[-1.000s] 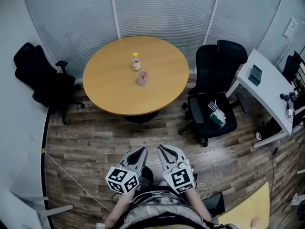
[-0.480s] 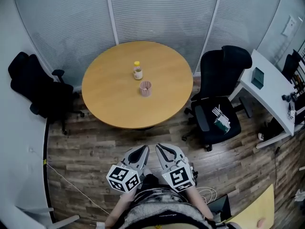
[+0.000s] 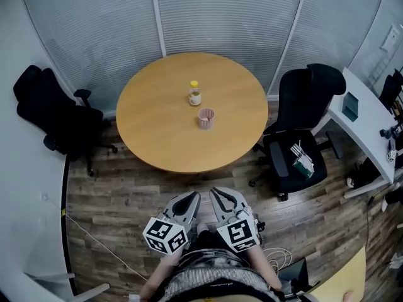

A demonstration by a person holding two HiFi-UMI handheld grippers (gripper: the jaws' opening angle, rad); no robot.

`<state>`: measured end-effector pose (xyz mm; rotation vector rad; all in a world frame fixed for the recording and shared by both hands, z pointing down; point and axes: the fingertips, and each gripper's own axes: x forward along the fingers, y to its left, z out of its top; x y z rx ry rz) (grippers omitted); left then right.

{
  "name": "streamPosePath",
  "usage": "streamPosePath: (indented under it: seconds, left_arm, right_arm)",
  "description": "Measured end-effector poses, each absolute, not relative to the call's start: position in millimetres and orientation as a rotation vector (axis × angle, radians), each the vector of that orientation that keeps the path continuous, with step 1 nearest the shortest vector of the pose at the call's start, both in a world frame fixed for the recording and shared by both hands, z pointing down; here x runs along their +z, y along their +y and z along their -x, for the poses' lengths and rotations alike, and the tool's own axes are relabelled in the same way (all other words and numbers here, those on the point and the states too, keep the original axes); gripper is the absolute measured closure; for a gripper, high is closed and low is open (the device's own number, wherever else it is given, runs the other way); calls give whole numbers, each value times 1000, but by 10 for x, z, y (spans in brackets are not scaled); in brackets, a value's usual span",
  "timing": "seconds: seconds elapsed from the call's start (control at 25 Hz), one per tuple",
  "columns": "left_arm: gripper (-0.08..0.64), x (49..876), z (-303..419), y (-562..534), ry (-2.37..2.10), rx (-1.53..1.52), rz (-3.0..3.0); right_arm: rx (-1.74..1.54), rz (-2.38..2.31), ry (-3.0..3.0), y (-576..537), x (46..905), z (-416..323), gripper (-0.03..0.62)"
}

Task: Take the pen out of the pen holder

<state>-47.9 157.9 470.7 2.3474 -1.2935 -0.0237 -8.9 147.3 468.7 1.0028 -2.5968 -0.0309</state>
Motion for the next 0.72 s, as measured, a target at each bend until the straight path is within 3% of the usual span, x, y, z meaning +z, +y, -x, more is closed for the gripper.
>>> streamPosePath:
  seconds: [0.72]
  left_arm:
    - [555,4803,740,1022,-1377,-46,-2269]
  right_arm:
    - [0,-919,-2631,834,4797,311,563]
